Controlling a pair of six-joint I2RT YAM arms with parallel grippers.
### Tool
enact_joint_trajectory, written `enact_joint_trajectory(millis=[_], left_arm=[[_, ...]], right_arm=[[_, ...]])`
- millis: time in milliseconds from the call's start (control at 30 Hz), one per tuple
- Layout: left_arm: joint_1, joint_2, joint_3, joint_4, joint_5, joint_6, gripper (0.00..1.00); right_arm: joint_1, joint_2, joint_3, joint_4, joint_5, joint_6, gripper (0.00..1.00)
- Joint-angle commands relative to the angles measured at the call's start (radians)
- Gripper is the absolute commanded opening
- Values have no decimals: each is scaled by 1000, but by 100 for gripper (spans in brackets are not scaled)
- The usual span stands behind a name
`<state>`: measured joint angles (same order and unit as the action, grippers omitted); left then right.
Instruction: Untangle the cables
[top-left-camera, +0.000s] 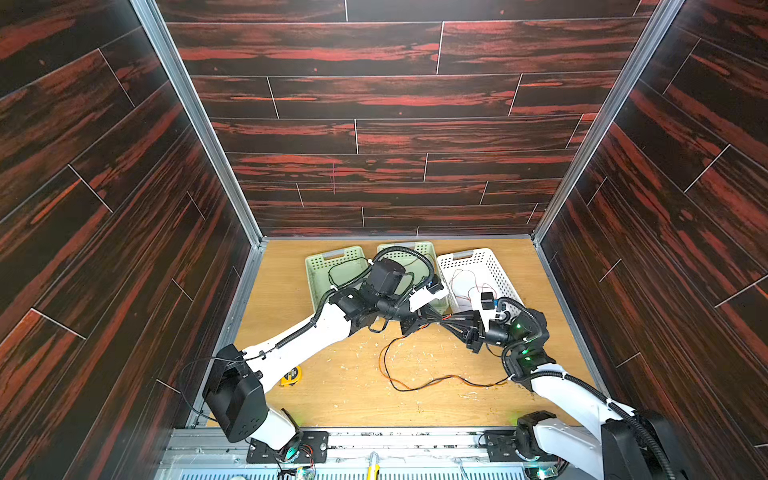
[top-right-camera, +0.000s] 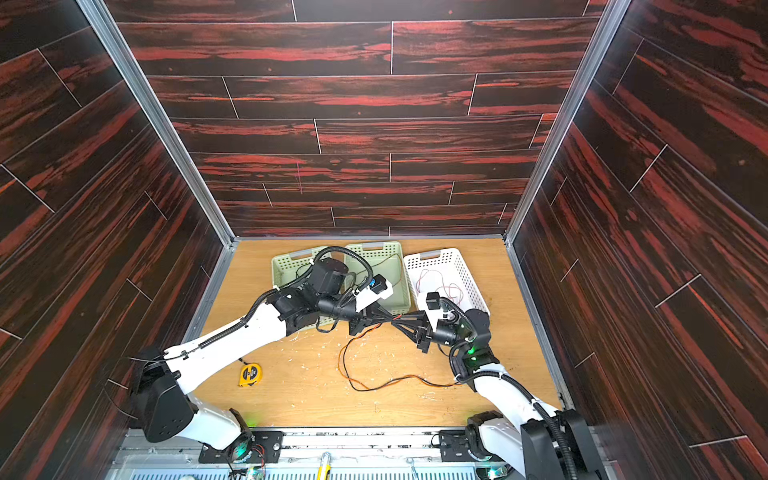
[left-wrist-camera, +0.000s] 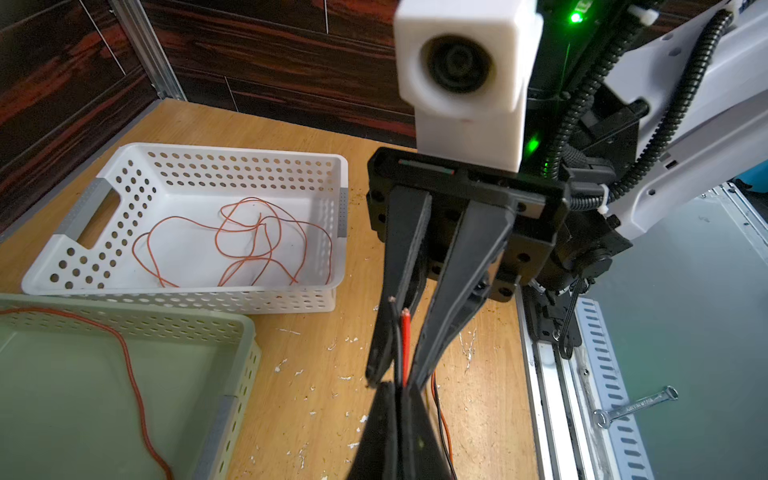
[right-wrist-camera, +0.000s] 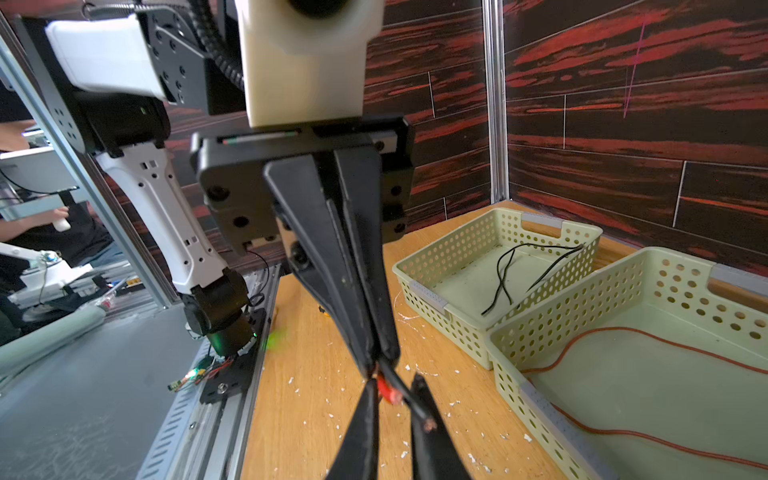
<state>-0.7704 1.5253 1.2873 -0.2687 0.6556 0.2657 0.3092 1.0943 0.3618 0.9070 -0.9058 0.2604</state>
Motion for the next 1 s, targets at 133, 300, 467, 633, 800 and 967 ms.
enact_joint_trajectory(millis=[133, 300, 467, 633, 800, 967], left_arm=[[-1, -29, 12, -18, -19, 38, 0], [-1, -28, 14, -26, -23, 44, 0], [-1, -26, 13, -29, -24, 45, 0], [-2, -28, 12, -29, -33, 49, 0], [-3, -47, -2, 1, -49, 41, 0], [7, -89, -35, 115, -76, -12, 0]], right_arm=[[2, 31, 26, 121, -30, 71, 22], [1, 33, 25, 115, -52, 73, 24], [3, 36, 31, 107, -39, 83, 24], [2, 41, 31, 95, -21, 81, 13], [2, 41, 19, 109, -21, 82, 4], [3, 21, -3, 72, 41, 27, 0]])
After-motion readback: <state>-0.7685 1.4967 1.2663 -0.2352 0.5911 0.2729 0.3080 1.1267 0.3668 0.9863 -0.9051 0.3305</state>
